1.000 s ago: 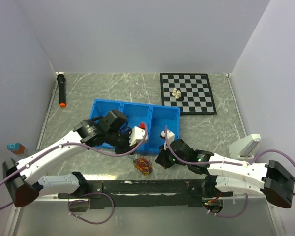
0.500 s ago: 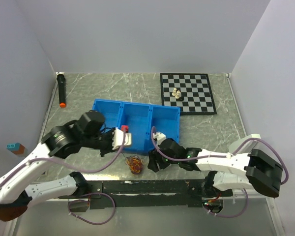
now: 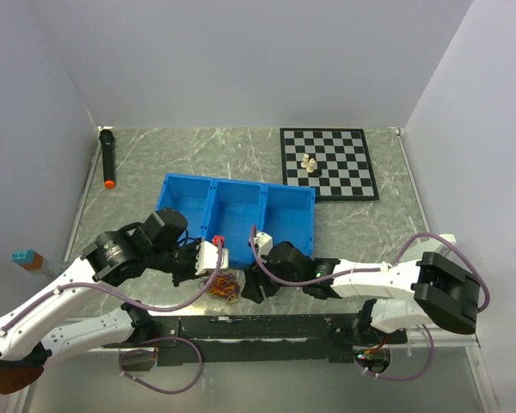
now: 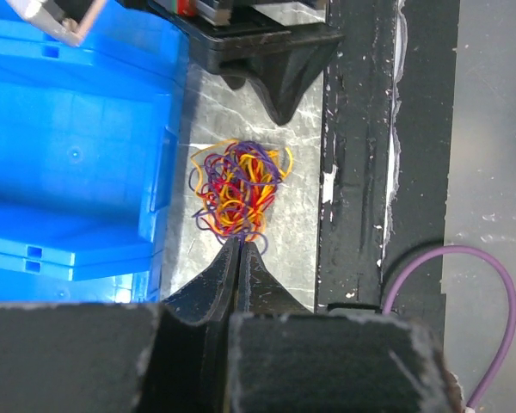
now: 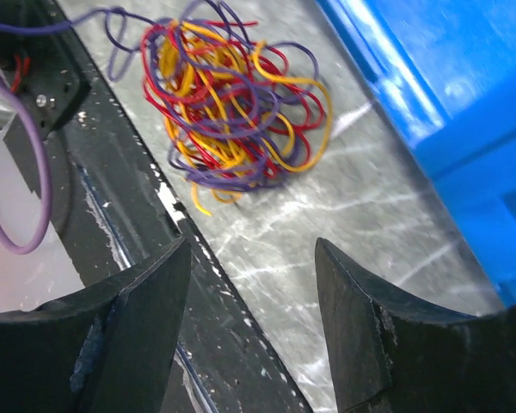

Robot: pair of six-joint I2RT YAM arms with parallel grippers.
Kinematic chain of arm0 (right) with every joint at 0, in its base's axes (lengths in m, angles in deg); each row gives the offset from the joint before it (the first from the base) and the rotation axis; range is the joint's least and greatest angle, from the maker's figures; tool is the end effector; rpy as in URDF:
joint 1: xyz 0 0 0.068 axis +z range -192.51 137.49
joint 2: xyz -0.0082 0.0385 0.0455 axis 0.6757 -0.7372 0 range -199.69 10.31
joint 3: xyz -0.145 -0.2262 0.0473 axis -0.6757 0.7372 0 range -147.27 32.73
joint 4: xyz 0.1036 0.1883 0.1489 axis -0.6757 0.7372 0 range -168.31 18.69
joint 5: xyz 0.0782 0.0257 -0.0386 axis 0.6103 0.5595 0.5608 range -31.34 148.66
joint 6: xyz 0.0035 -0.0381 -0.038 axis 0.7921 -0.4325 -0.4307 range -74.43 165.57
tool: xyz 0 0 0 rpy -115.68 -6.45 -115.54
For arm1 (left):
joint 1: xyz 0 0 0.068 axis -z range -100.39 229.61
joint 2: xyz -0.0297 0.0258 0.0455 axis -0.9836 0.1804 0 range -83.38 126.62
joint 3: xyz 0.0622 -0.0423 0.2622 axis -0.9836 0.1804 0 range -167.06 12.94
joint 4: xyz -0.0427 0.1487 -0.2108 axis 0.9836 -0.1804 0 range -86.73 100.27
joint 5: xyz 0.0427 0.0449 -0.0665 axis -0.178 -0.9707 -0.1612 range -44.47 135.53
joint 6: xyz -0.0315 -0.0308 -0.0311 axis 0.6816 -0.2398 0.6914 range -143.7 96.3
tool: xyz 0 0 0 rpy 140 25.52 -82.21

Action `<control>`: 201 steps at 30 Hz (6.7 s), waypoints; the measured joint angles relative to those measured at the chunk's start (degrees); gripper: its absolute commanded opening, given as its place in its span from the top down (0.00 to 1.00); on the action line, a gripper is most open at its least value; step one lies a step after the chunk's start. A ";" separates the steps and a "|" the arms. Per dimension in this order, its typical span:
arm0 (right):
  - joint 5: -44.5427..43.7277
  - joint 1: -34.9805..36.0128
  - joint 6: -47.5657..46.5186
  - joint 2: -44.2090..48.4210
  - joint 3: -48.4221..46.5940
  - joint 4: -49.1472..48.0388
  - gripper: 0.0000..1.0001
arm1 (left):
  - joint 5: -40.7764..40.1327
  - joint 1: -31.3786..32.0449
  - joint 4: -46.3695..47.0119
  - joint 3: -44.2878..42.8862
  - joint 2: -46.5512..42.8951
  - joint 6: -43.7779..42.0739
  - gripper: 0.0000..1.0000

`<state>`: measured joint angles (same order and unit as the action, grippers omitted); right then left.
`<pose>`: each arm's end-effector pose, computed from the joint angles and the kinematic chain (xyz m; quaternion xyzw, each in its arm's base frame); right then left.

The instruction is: Untangle the cables

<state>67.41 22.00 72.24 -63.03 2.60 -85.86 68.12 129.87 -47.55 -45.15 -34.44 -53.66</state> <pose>0.1039 0.2304 0.1787 -0.3206 0.8279 0.3727 0.2701 0.0851 -0.1237 0.3304 0.6440 0.6573 -0.2414 0.3083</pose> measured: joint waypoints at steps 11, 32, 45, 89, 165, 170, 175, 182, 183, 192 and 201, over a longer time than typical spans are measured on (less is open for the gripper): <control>2.71 0.61 -1.92 -7.78 -4.24 -4.68 0.35 | -0.57 -0.66 -0.37 1.55 -2.36 -1.11 0.99; 4.37 1.03 0.98 -20.41 -13.92 -3.85 1.00 | -0.61 -3.26 -1.55 2.78 -5.27 -1.53 0.99; -3.45 1.90 4.76 6.54 -1.90 11.58 1.00 | -17.84 -5.33 -2.97 -1.84 -10.80 -3.56 0.99; -9.92 5.01 13.99 4.17 2.01 24.28 1.00 | -58.86 -6.36 61.53 -73.18 15.39 -20.35 0.94; -11.45 6.14 12.68 14.43 5.88 23.89 1.00 | 0.26 -7.98 -4.48 14.99 -1.42 -20.13 0.03; -12.15 6.14 12.68 14.99 5.95 23.91 1.00 | 0.96 -7.98 -4.09 15.02 7.82 -19.26 0.03; -12.44 6.14 12.68 15.17 5.95 24.26 1.00 | 0.90 -7.98 -2.60 15.82 11.72 -18.34 0.12; -12.74 6.14 12.72 16.31 6.19 24.46 1.00 | -1.88 -7.98 1.03 18.71 14.75 -16.50 0.32; -12.85 6.14 12.72 16.55 6.21 24.48 1.00 | -2.58 -7.98 1.92 19.17 15.45 -15.98 0.34; -12.90 6.14 12.87 17.07 6.25 24.74 1.00 | -8.85 -7.98 10.36 23.17 16.55 -13.68 0.40; -13.57 6.14 12.87 17.33 6.27 24.79 1.00 | -10.49 -7.96 13.60 24.24 16.59 -13.88 0.82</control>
<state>53.84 28.14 85.12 -45.70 8.87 -61.07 57.63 121.91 -33.95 -20.91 -17.85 -67.54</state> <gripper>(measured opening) 0.025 0.373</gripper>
